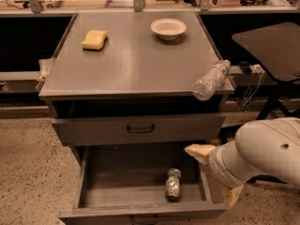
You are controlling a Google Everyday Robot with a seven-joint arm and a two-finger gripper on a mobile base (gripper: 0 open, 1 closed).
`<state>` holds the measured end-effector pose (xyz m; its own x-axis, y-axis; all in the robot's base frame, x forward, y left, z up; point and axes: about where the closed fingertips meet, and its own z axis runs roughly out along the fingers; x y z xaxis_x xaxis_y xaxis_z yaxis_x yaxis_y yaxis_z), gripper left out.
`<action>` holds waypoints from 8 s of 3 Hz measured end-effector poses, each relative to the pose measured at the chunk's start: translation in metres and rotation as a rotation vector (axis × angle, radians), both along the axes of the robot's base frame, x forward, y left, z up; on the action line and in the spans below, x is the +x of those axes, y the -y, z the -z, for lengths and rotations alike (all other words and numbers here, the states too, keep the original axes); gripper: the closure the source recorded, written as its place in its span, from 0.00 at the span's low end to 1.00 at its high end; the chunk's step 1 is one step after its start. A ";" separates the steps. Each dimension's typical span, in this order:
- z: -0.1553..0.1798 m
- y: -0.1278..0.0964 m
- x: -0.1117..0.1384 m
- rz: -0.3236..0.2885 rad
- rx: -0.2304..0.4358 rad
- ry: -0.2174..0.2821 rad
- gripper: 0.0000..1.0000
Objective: Pick 7up can from middle drawer and place on counter
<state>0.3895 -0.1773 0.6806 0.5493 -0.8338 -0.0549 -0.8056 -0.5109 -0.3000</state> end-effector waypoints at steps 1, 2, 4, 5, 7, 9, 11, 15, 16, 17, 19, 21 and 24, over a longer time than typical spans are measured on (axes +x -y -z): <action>0.044 -0.022 0.011 -0.133 -0.072 0.001 0.00; 0.107 -0.065 0.013 -0.348 0.001 0.048 0.00; 0.124 -0.069 0.012 -0.471 -0.145 0.000 0.00; 0.165 -0.066 0.029 -0.598 -0.287 -0.080 0.00; 0.222 -0.057 0.071 -0.828 -0.387 -0.103 0.00; 0.264 -0.056 0.093 -0.907 -0.369 -0.070 0.05; 0.295 -0.054 0.115 -0.878 -0.352 -0.028 0.23; 0.307 -0.076 0.109 -0.871 -0.222 0.000 0.67; 0.293 -0.093 0.104 -0.893 -0.191 0.017 0.73; 0.252 -0.128 0.098 -0.944 -0.171 0.043 0.90; 0.129 -0.221 0.083 -1.059 -0.229 0.074 1.00; 0.025 -0.271 0.085 -1.144 -0.148 -0.009 1.00; -0.089 -0.252 0.101 -1.138 -0.159 0.123 1.00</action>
Offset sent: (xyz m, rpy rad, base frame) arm 0.0062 0.1008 -0.1671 0.0148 -0.1707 0.8341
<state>0.4908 0.0749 0.7697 0.9816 0.1544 0.1121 0.1754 -0.9615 -0.2118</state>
